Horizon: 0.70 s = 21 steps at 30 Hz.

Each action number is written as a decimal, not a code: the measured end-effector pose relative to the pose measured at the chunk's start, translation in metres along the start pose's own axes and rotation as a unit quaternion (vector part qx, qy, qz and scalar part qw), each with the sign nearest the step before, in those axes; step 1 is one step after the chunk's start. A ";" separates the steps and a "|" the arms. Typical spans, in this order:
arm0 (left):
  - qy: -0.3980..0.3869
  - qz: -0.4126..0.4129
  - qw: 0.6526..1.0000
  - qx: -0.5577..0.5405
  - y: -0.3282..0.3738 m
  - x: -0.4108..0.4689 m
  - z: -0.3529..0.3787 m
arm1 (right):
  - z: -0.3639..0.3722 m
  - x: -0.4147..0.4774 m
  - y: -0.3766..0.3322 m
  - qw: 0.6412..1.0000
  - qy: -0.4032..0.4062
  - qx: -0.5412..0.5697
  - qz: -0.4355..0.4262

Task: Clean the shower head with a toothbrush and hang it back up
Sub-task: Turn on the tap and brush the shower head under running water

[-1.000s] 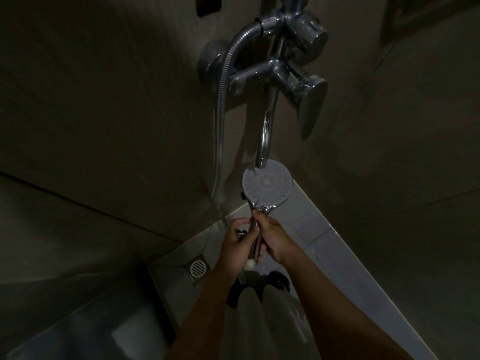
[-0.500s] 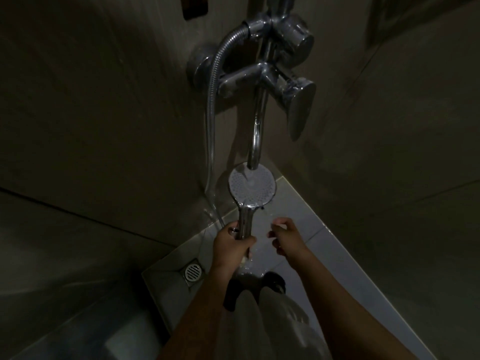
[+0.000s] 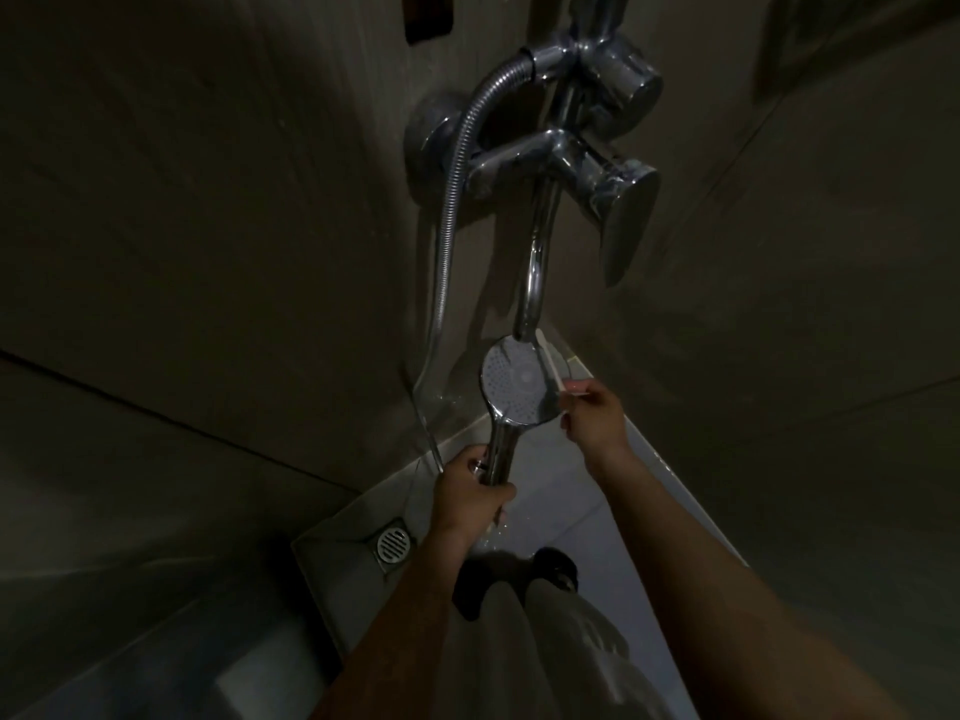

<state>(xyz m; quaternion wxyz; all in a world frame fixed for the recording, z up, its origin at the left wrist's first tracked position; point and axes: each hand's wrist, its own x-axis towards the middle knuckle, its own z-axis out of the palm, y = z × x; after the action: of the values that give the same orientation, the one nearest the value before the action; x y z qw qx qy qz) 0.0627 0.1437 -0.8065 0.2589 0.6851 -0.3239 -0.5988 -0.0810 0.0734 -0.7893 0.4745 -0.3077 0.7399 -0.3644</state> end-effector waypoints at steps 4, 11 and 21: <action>0.001 0.006 1.000 -0.006 0.001 0.002 0.001 | 0.020 -0.008 -0.007 0.994 -0.099 -0.028 -0.021; -0.012 0.024 1.000 -0.016 0.016 0.011 -0.001 | 0.014 -0.007 0.005 0.992 -0.118 -0.018 -0.034; -0.021 0.014 0.999 -0.032 0.026 0.012 -0.003 | 0.010 -0.004 0.001 0.980 -0.108 -0.045 -0.159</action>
<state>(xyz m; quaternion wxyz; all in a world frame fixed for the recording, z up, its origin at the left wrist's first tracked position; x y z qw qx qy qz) 0.0633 0.1178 -0.7944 0.2821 0.6592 -0.3199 -0.6193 -0.0706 0.0747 -0.7905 0.4730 -0.4803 0.6414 -0.3664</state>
